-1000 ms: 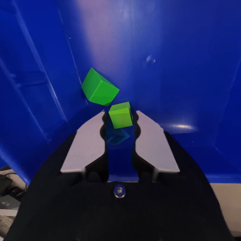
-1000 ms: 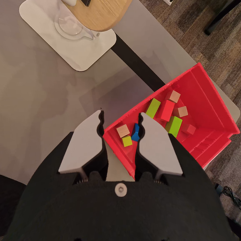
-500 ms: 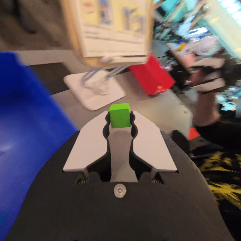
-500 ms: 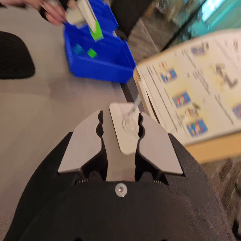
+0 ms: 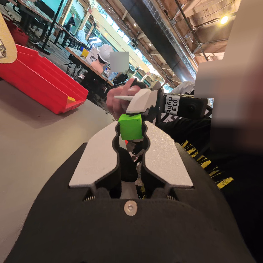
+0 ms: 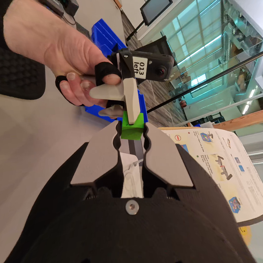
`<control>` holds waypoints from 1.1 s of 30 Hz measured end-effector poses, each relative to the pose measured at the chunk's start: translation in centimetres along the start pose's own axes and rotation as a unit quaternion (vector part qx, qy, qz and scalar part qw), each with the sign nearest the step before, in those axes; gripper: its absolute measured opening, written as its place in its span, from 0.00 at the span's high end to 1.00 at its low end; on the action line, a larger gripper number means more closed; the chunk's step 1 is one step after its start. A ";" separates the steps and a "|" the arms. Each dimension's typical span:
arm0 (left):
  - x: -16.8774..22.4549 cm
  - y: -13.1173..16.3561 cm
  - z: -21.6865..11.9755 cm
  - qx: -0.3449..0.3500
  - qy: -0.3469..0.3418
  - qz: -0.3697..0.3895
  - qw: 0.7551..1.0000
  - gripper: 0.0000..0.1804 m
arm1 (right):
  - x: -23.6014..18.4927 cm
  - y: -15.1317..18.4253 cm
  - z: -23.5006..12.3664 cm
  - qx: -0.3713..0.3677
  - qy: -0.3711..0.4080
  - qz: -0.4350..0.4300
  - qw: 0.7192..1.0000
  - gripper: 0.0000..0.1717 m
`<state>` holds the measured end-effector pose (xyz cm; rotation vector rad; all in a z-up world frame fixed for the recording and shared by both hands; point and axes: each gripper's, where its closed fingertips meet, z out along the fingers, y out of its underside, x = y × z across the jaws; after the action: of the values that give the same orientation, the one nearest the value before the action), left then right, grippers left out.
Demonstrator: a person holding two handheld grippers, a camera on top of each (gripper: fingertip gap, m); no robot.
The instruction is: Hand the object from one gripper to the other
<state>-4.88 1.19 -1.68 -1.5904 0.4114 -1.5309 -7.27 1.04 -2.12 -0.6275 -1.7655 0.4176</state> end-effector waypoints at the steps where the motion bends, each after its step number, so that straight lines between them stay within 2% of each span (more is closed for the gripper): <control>1: 0.1 0.1 0.2 0.000 0.006 0.002 1.000 0.83 | 0.0 0.1 -0.2 -0.001 -0.002 0.002 1.000 0.85; 4: 0.4 0.1 0.9 -0.002 0.033 0.000 0.999 0.83 | 0.1 0.2 -1.2 0.003 -0.012 0.027 1.000 0.85; 7: 0.4 -0.9 0.9 0.013 0.036 0.018 0.999 0.82 | 2.0 2.2 -3.5 -0.026 0.003 0.062 0.998 0.85; 9: -1.2 -1.2 0.2 0.005 -0.015 0.053 0.998 0.88 | 4.9 6.0 -6.0 -0.077 0.027 0.102 0.991 0.85; 11: -4.4 -1.0 -1.2 -0.021 -0.098 0.107 0.989 0.95 | 8.6 11.8 -9.2 -0.147 0.056 0.158 0.975 0.85; 13: -7.8 -0.6 -2.8 -0.035 -0.156 0.126 0.979 1.00 | 11.6 19.7 -12.9 -0.248 0.072 0.225 0.939 0.85; 15: -9.9 -0.2 -3.8 -0.036 -0.181 0.142 0.972 1.00 | 13.9 27.0 -16.4 -0.306 0.090 0.302 0.898 0.85; 17: -12.2 0.7 -4.5 -0.057 -0.215 0.174 0.959 1.00 | 14.5 33.7 -19.0 -0.361 0.081 0.381 0.847 0.85; 18: -13.3 1.2 -4.6 -0.065 -0.228 0.184 0.954 1.00 | 14.9 37.2 -20.5 -0.402 0.093 0.386 0.825 0.85; 20: -13.7 2.1 -3.9 -0.069 -0.207 0.186 0.958 1.00 | 13.9 42.8 -22.3 -0.461 0.069 0.424 0.776 0.85; 21: -13.6 2.6 -3.4 -0.071 -0.198 0.196 0.958 1.00 | 13.6 44.9 -22.7 -0.471 0.063 0.441 0.762 0.85; 24: -14.4 4.3 -2.2 -0.106 -0.205 0.225 0.947 1.00 | 11.8 50.2 -24.2 -0.530 0.033 0.465 0.709 0.85; 27: -14.9 5.3 -1.4 -0.135 -0.214 0.247 0.935 1.00 | 9.9 53.4 -24.3 -0.560 0.003 0.486 0.671 0.85; 33: -15.4 6.7 -0.4 -0.151 -0.197 0.245 0.937 1.00 | 7.6 57.1 -23.3 -0.597 -0.022 0.484 0.640 0.85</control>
<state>-5.99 8.64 -16.68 -1.8061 0.7729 -0.7753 24.94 50.06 -22.65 -2.5774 -1.3899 -0.1535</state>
